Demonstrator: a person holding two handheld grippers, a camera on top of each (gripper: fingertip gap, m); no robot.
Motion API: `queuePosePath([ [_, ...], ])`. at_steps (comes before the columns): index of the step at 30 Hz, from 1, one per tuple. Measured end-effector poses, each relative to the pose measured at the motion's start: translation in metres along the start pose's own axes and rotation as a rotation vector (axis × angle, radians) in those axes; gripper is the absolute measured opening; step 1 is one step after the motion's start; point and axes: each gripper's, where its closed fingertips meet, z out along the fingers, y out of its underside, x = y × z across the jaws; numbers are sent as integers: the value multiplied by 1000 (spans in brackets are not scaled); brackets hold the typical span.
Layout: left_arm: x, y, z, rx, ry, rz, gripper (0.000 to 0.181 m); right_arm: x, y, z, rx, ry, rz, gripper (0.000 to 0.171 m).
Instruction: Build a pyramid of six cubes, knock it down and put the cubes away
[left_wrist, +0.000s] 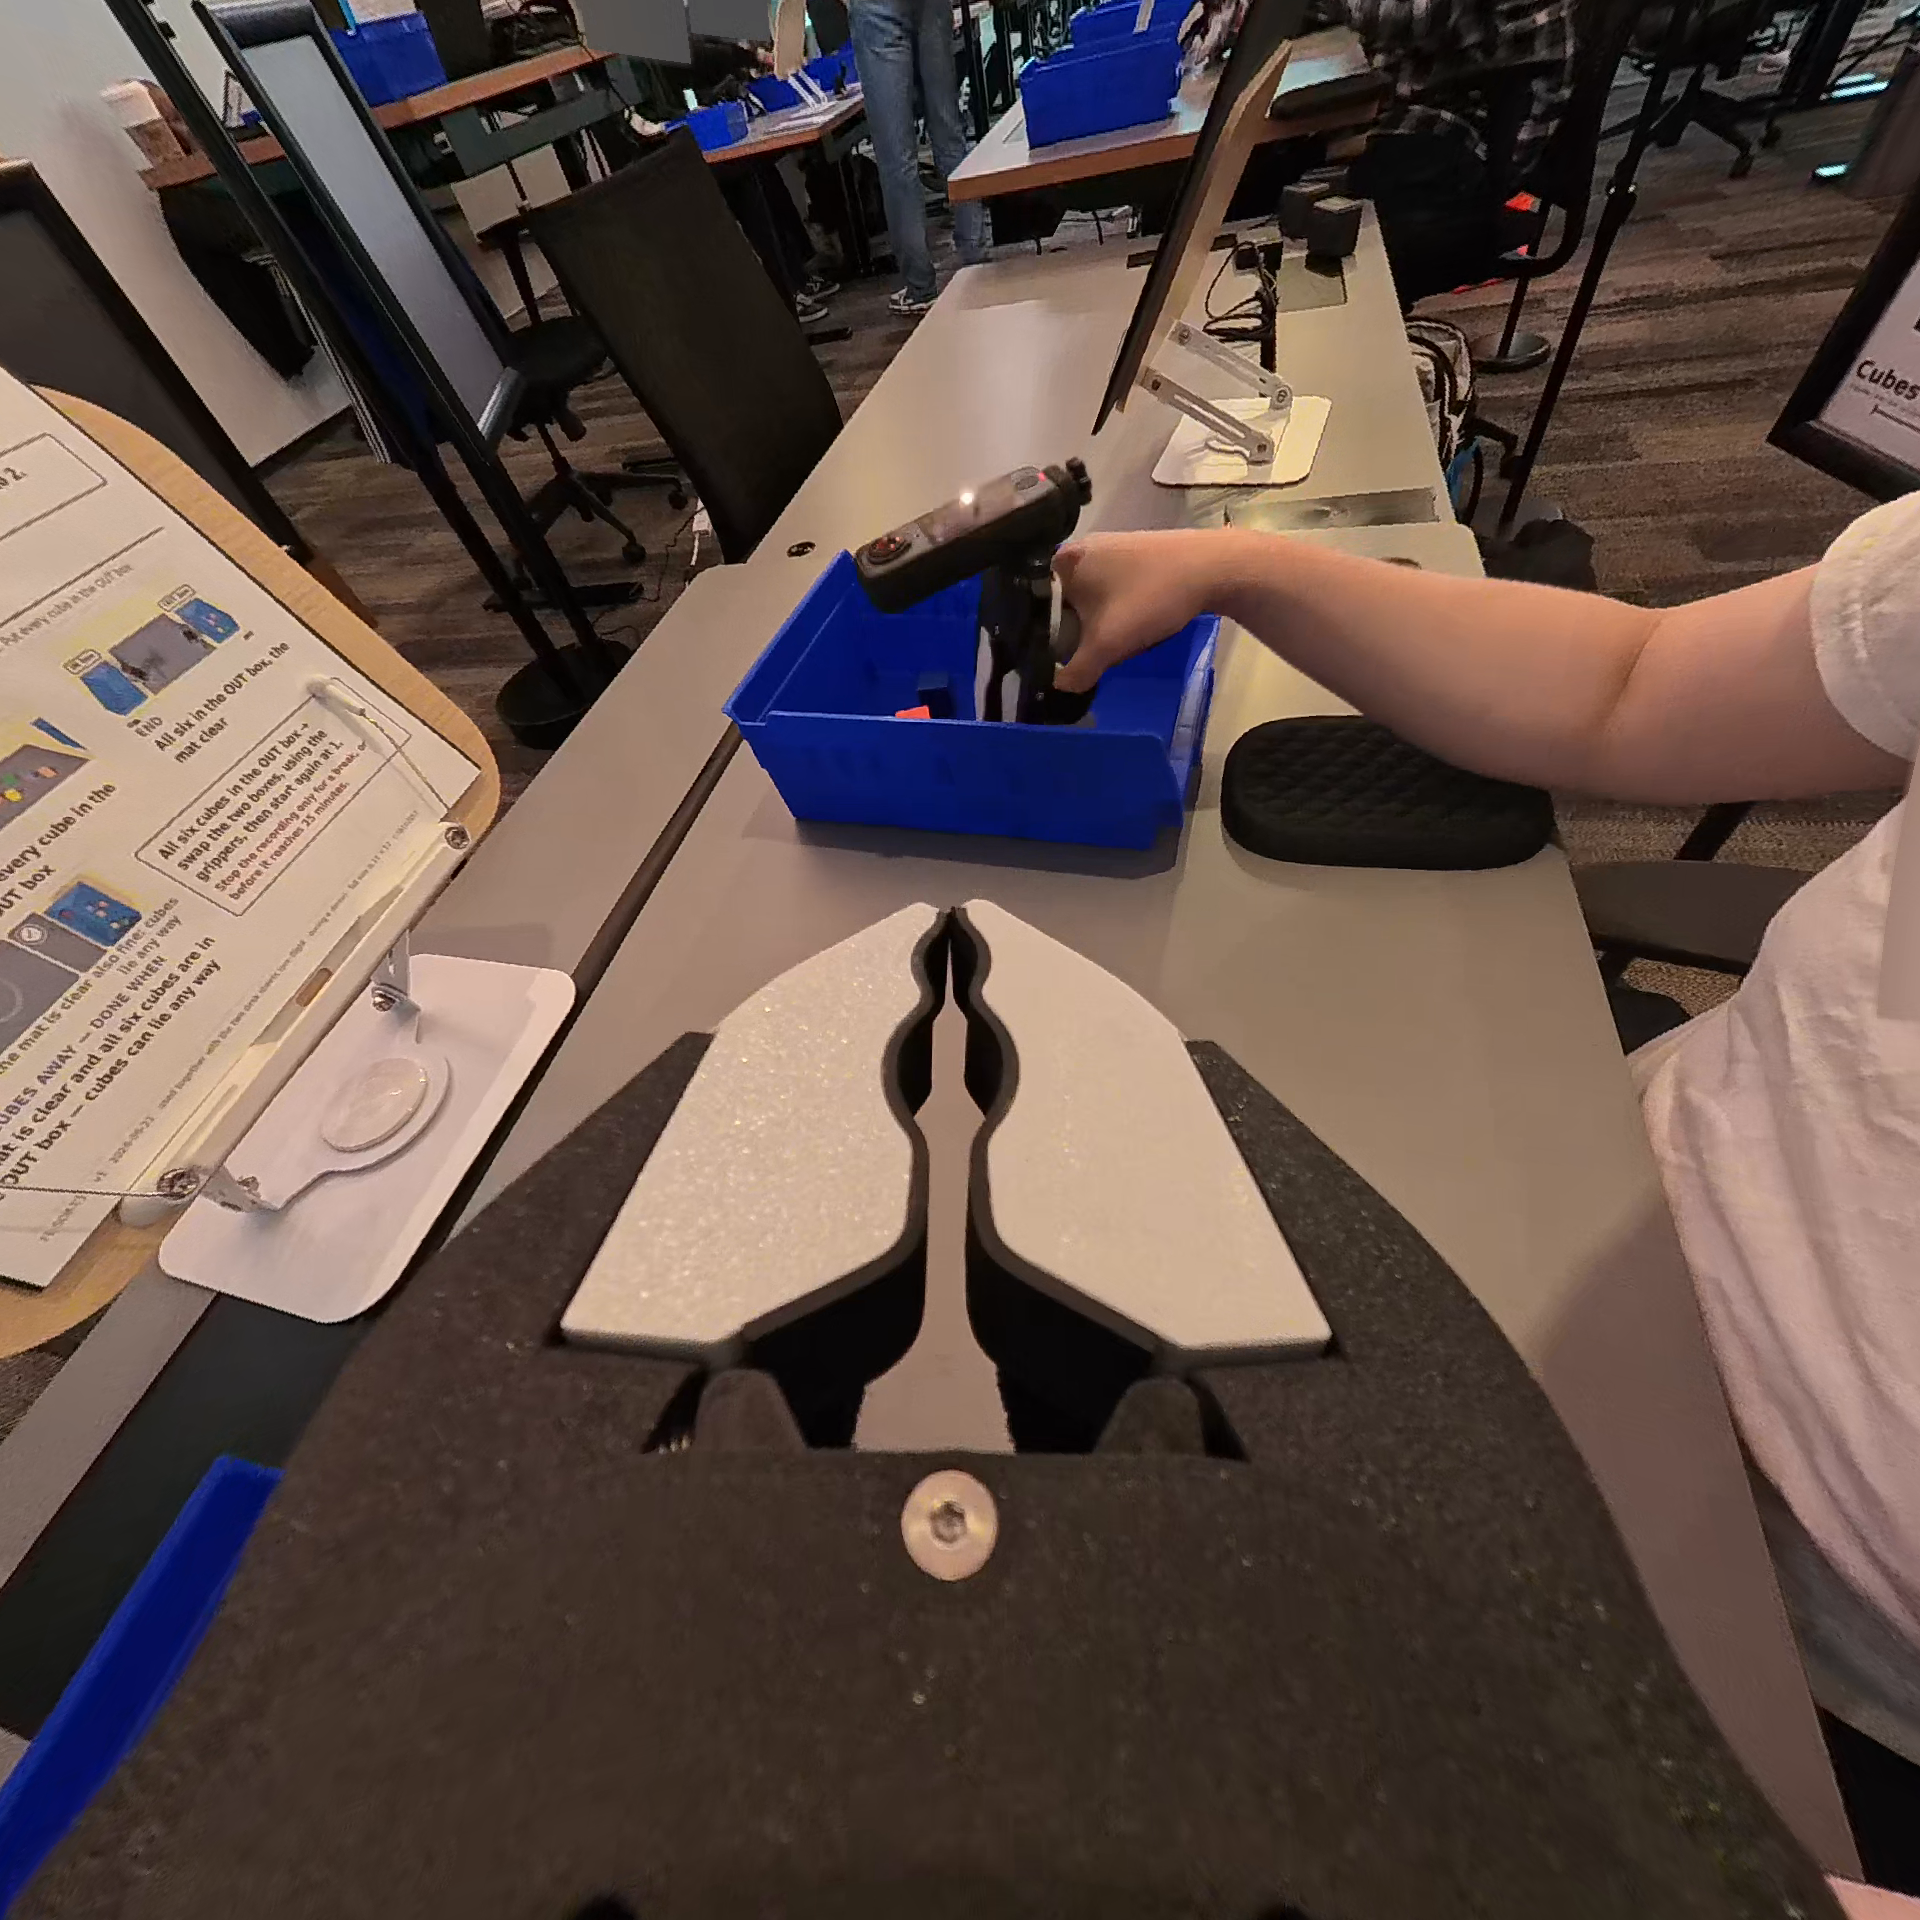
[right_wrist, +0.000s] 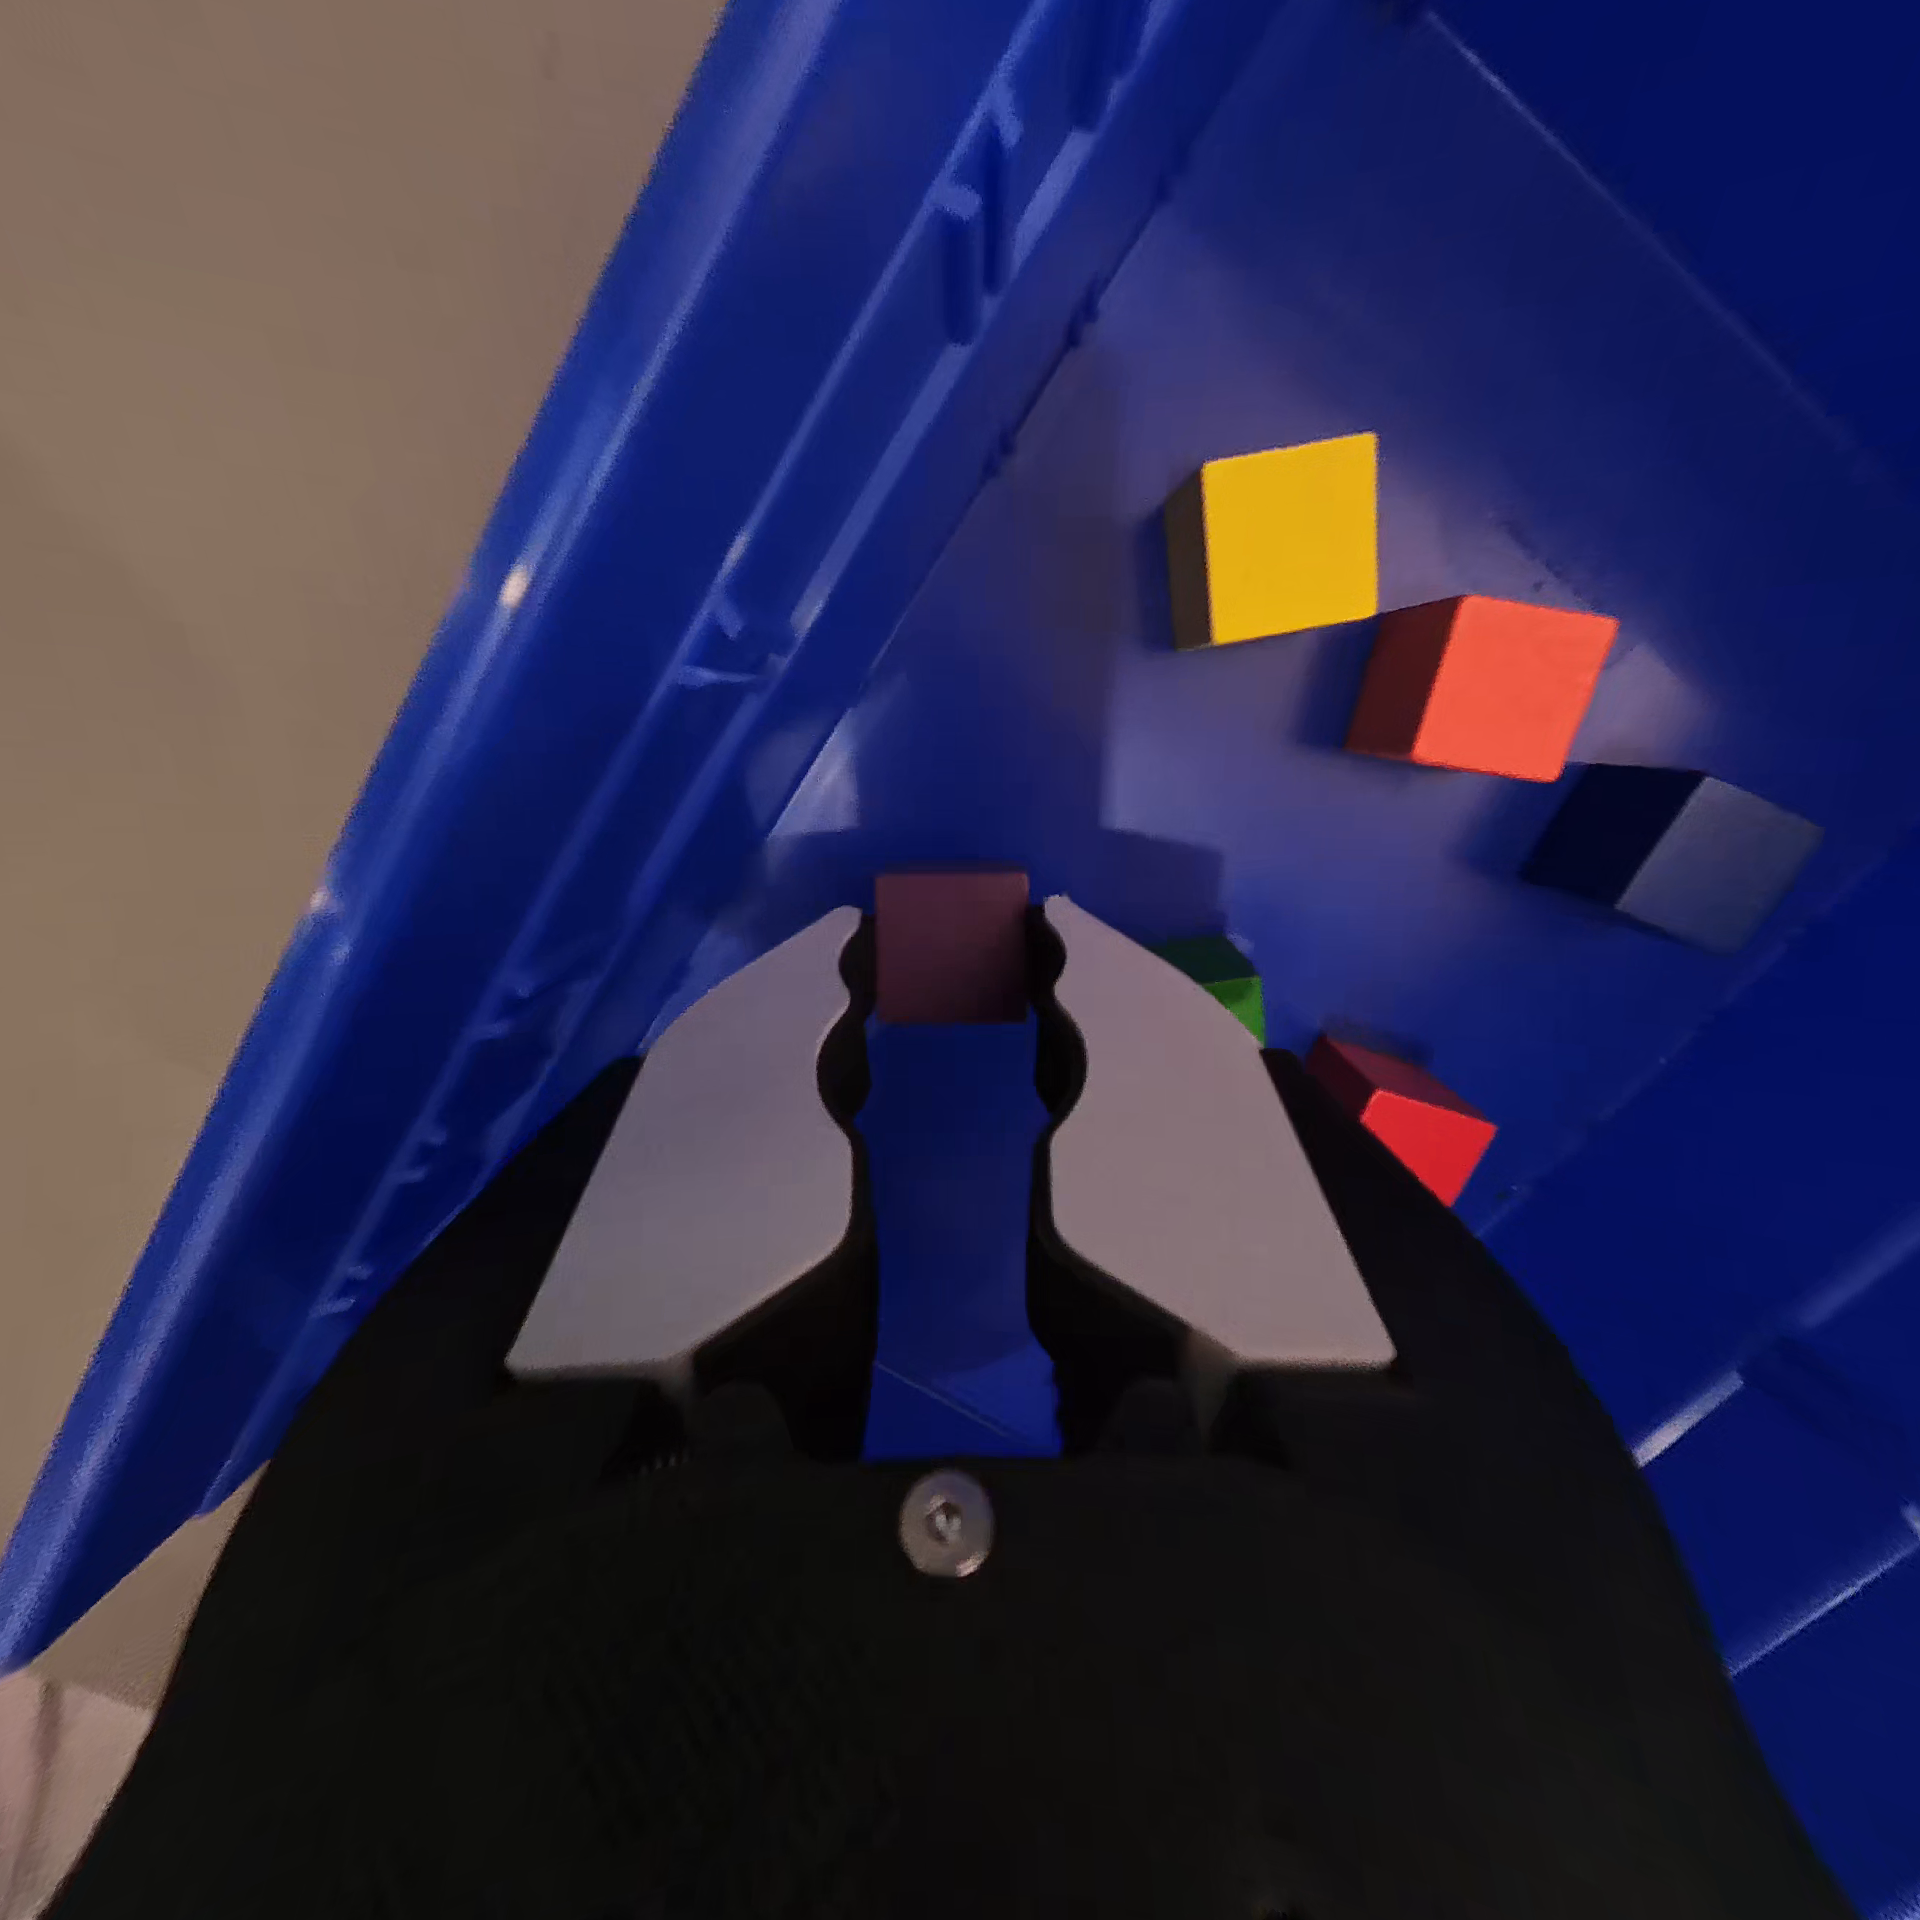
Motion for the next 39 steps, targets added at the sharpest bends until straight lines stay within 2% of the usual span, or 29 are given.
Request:
queuePosePath([
  [3,0,1,1,-9,-2,0,0,2,-5,-4,45,-6,19,41],
  [5,-1,2,0,-9,-8,-2,0,-3,-11,-21,124,-49,20,43],
  [8,-7,2,-7,0,-44,-9,0,9,-21,-73,310,0,12,43],
  [11,-17,-3,-19,35,-106,-39,4,42,-21,-128,477,77,75,43],
  [14,-32,-8,-34,81,-206,-95,17,88,6,-150,447,107,232,54],
  [18,-67,0,-61,67,-417,-188,37,140,52,-136,352,165,447,54],
  [21,-100,34,-93,-78,-612,-294,43,145,63,-107,340,78,513,53],
  [24,-127,85,-135,-298,-783,-399,49,150,73,-84,231,58,522,55],
  [26,-138,121,-161,-433,-854,-473,50,141,69,-72,213,-10,513,50],
  [32,-141,233,-214,-742,-917,-730,53,126,71,-53,86,-68,461,19],
  [36,-132,286,-230,-847,-926,-870,53,125,69,-51,72,-60,445,15],
  [39,-123,304,-223,-814,-864,-970,52,126,71,-46,68,-69,468,11],
])
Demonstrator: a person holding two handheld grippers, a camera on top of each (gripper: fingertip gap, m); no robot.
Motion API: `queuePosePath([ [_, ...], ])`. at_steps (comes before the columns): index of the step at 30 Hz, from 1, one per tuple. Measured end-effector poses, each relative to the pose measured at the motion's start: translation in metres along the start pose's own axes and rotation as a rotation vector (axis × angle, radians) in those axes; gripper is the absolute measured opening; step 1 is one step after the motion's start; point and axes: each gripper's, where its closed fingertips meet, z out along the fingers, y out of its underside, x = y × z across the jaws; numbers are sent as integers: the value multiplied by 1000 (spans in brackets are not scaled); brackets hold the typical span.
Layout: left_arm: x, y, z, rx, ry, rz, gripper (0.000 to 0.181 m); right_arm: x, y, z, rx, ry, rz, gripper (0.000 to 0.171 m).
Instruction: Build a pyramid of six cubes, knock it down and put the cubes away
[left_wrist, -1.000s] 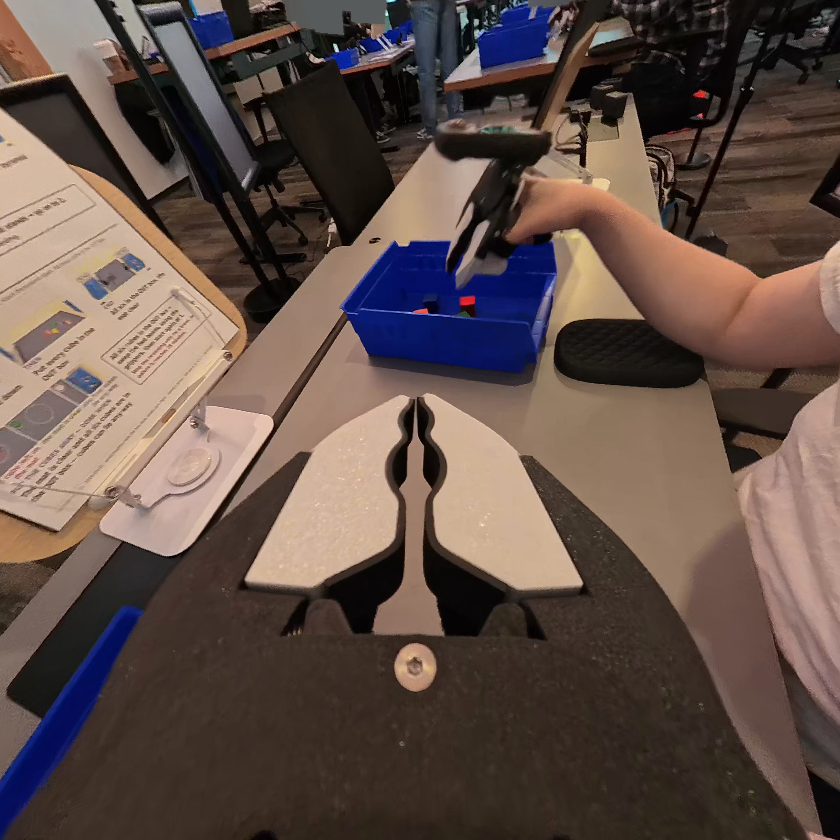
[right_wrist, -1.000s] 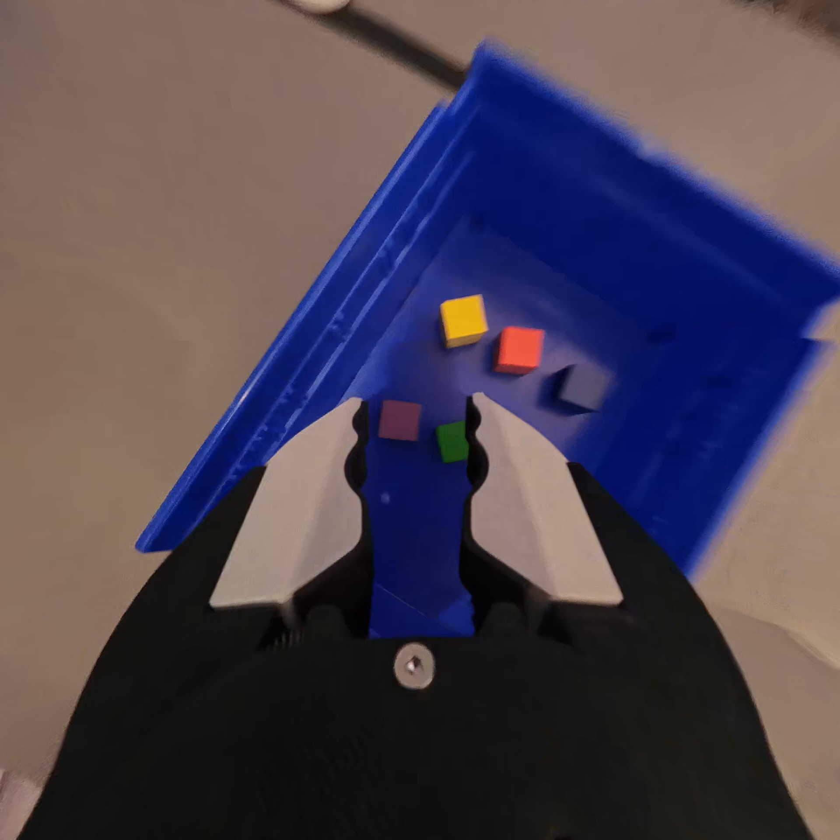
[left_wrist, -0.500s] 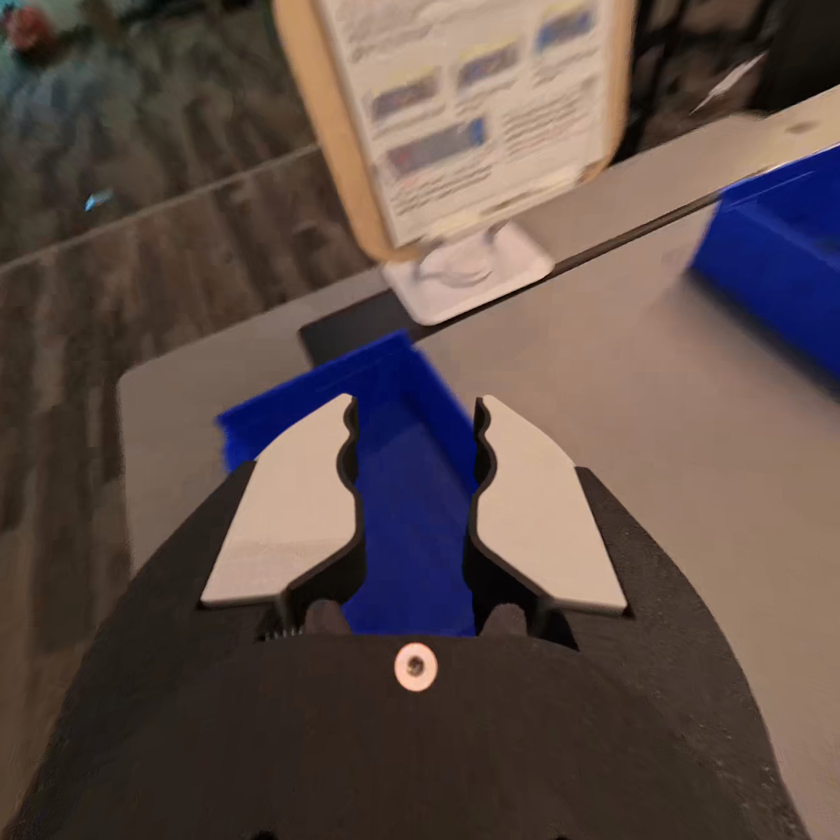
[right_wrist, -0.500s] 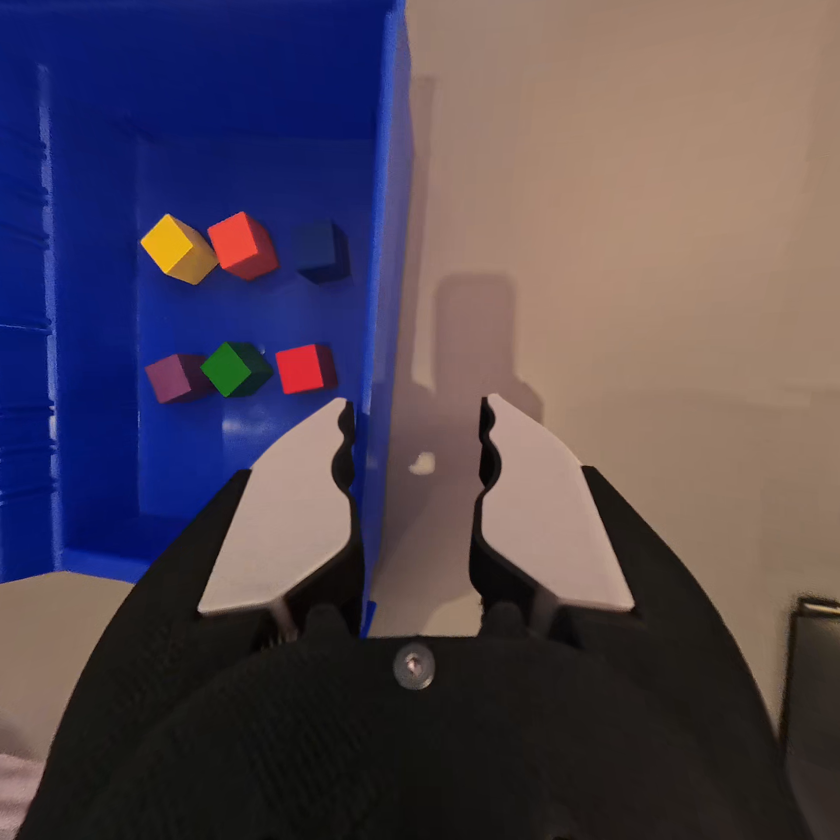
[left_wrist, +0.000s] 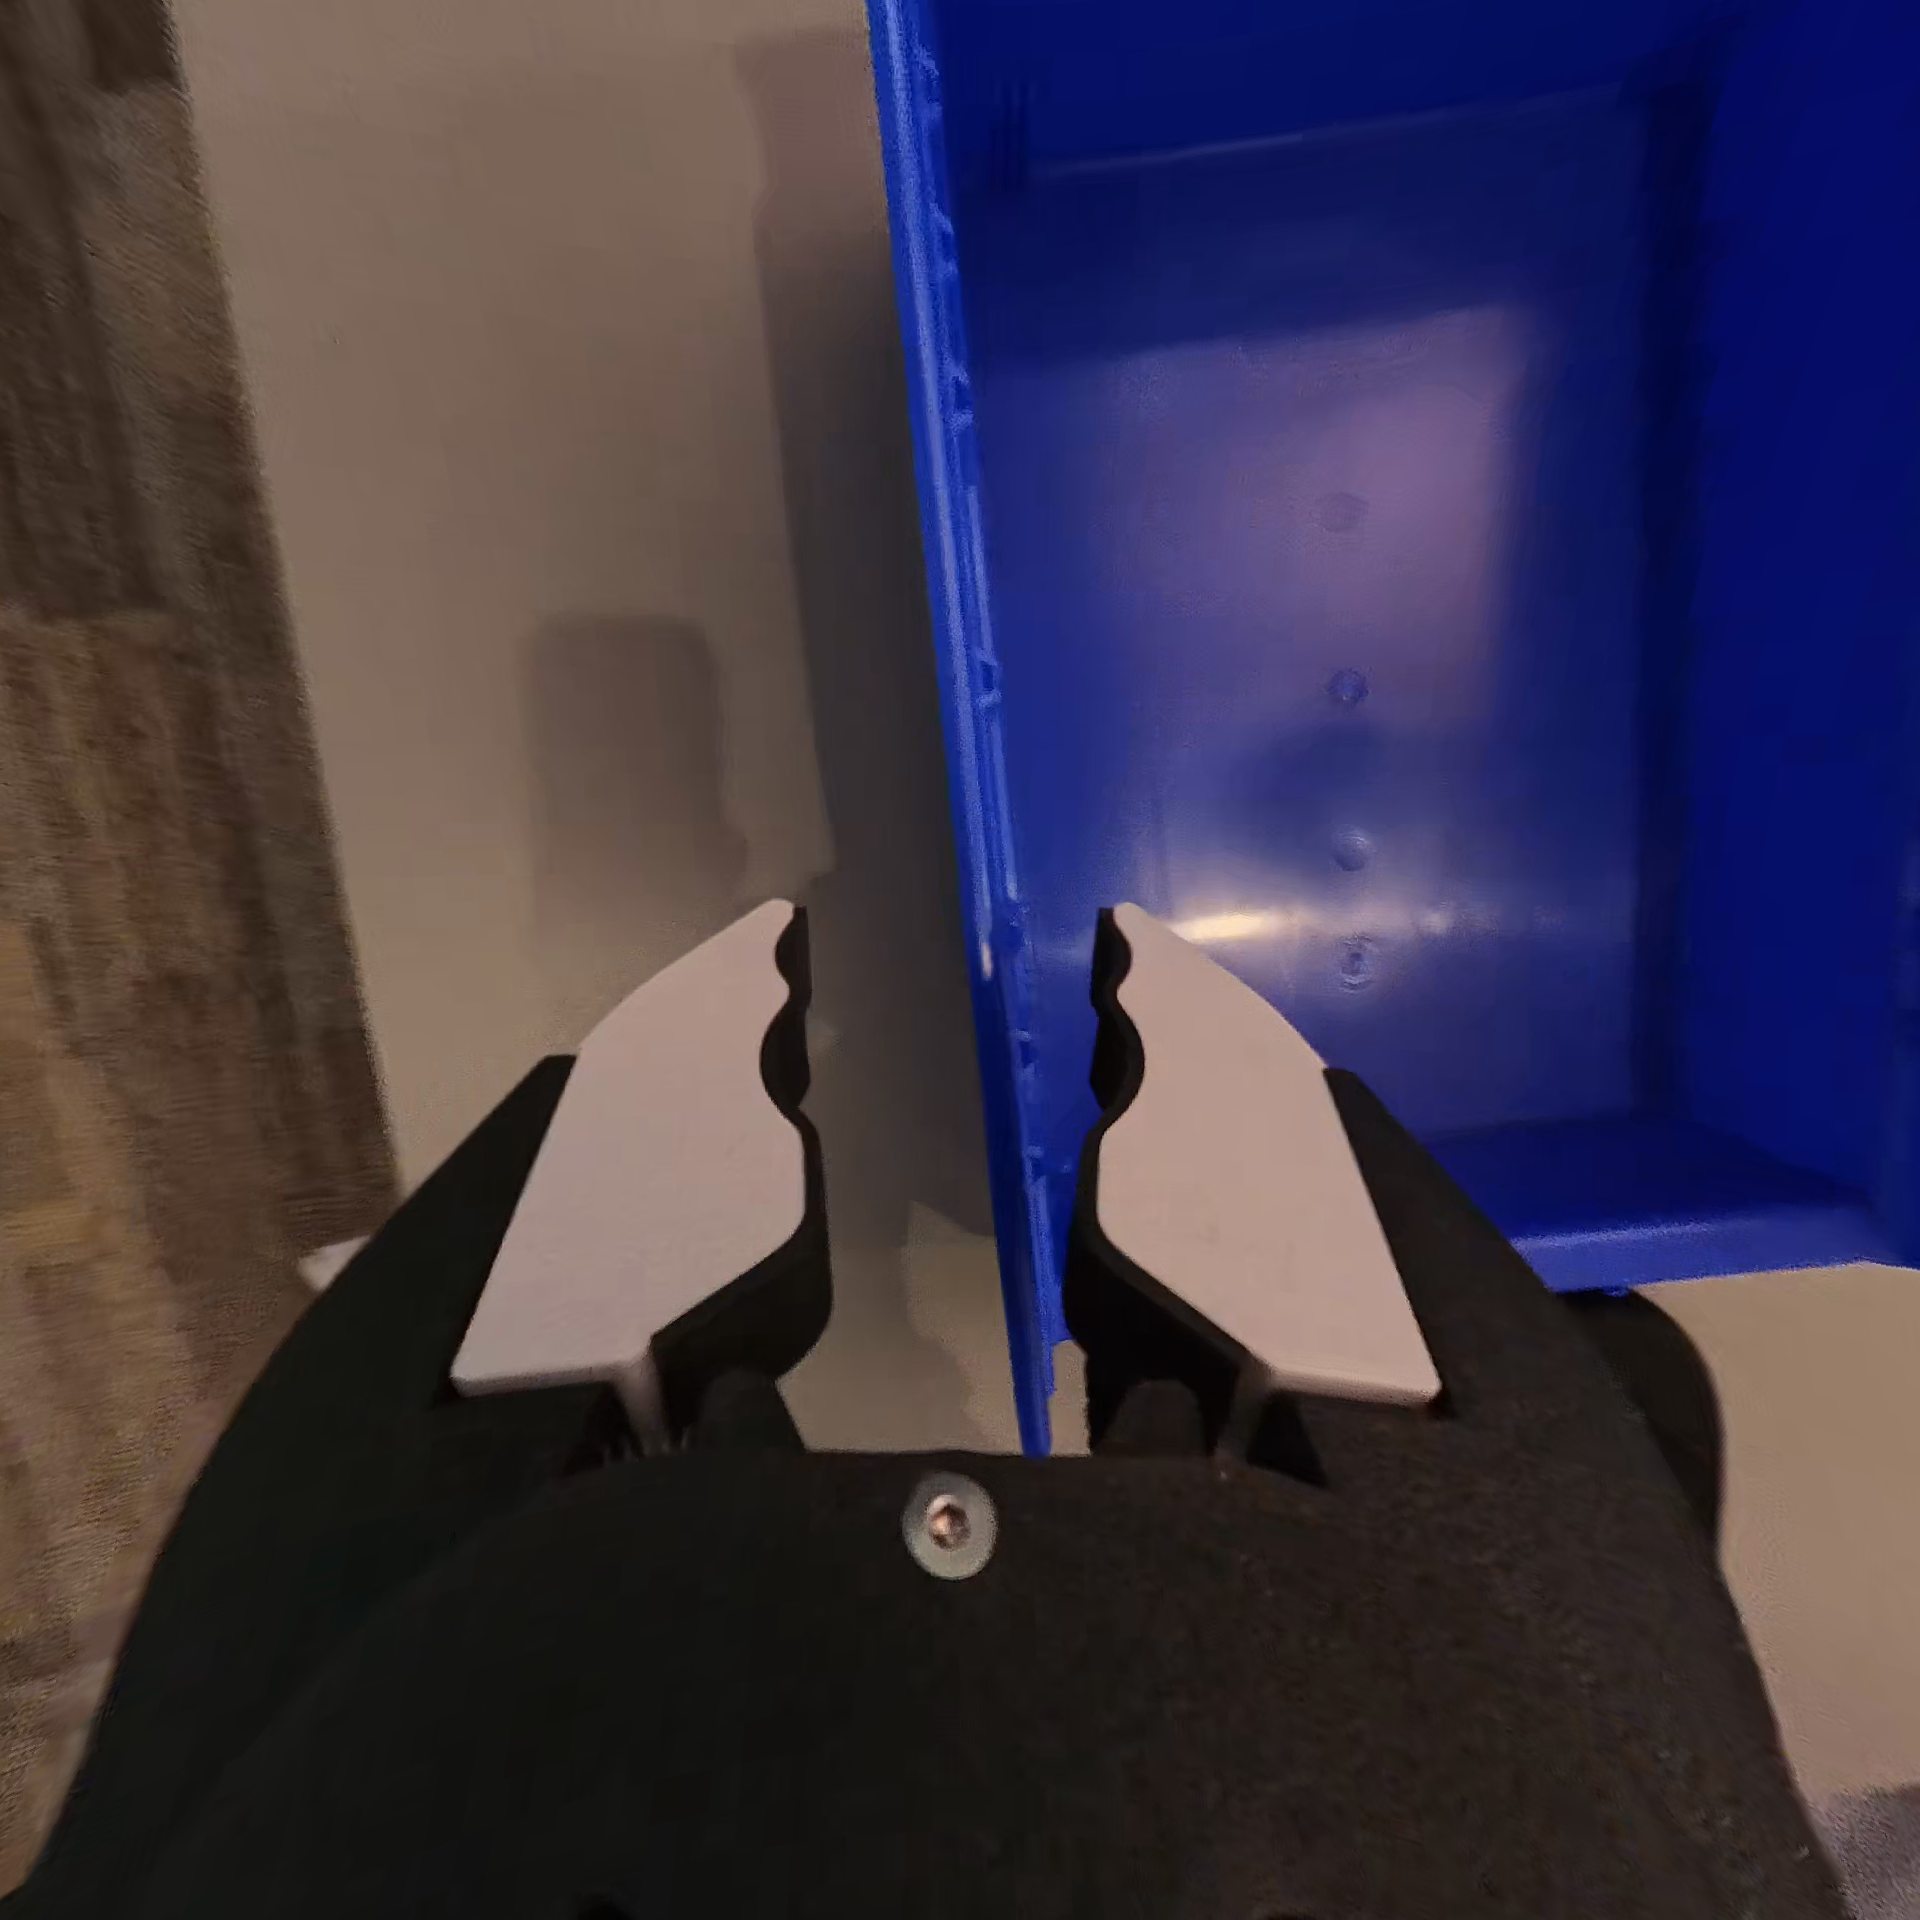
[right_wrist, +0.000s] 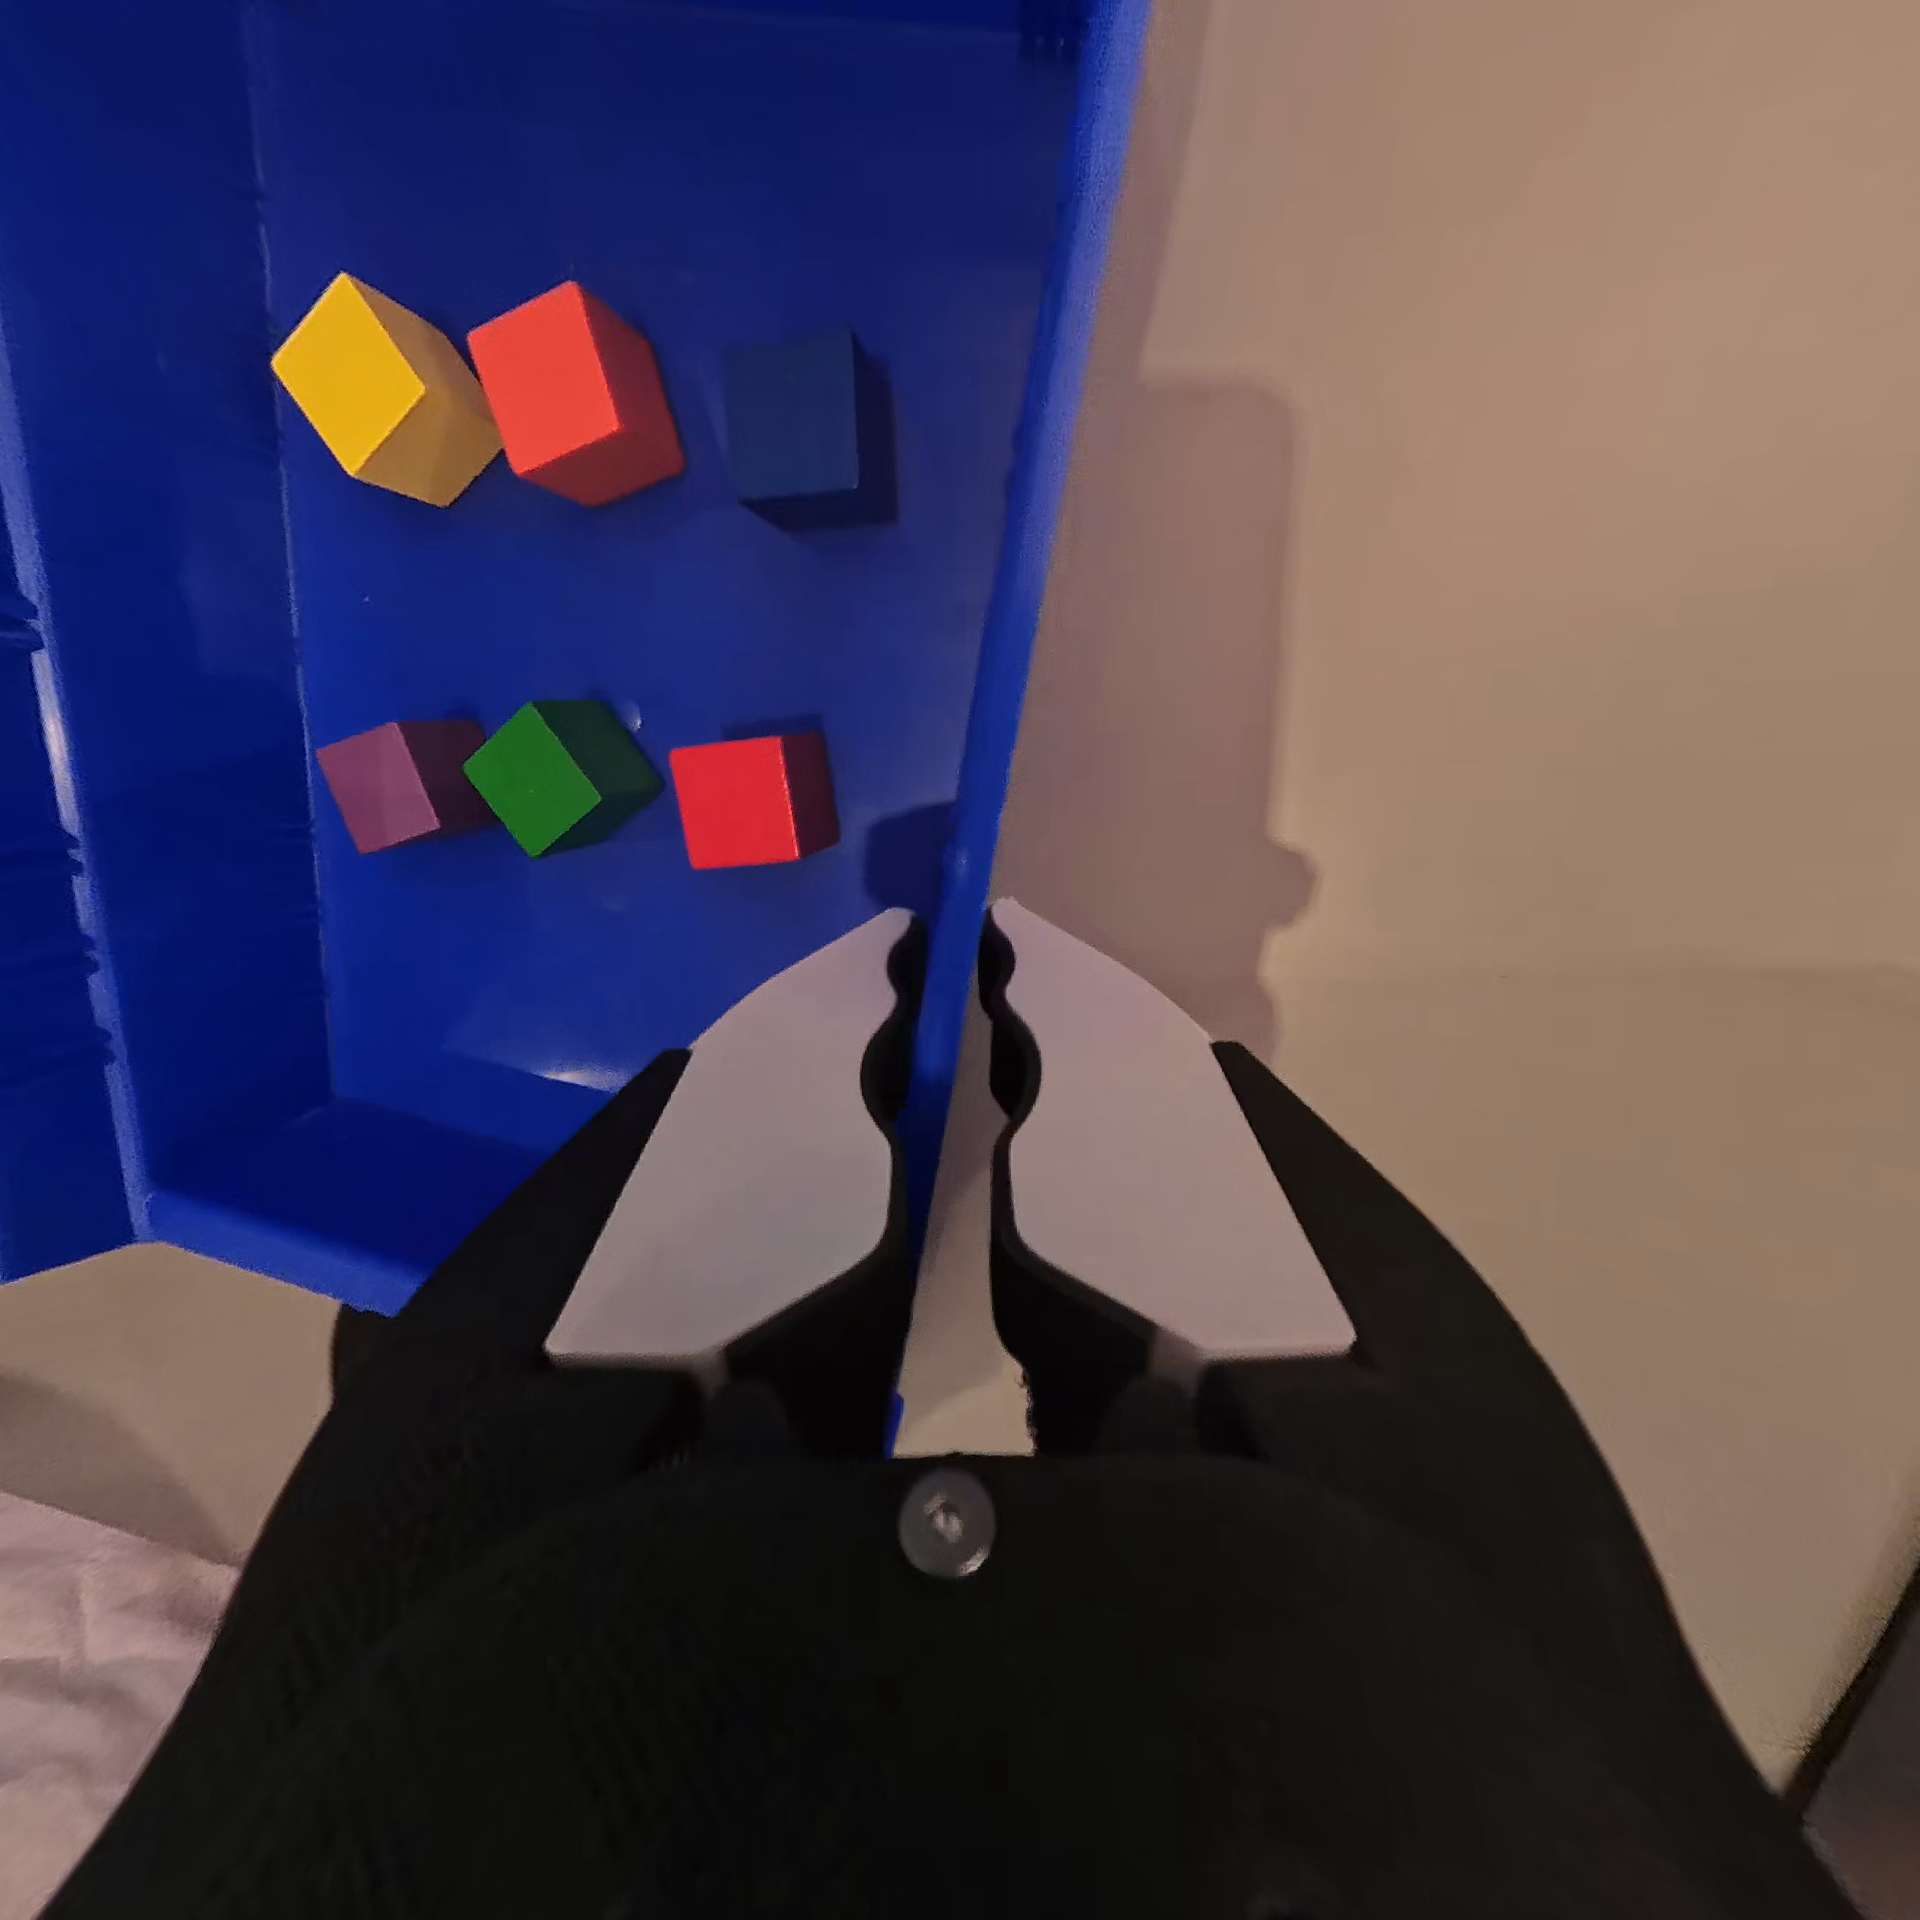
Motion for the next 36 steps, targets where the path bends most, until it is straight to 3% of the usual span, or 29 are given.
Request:
queuePosePath([
  [3,10,12,13,-65,97,-46,48,0,-1,0,13,-35,35,11],
  [8,16,20,27,-122,161,-102,7,0,-2,0,13,-48,56,11],
  [17,26,19,30,-106,48,30,7,0,-1,0,15,-56,80,12],
  [22,68,15,32,-84,128,46,8,0,-1,0,13,-50,78,12],
  [36,163,9,36,-67,70,202,13,-2,1,4,-5,-80,81,17],
])
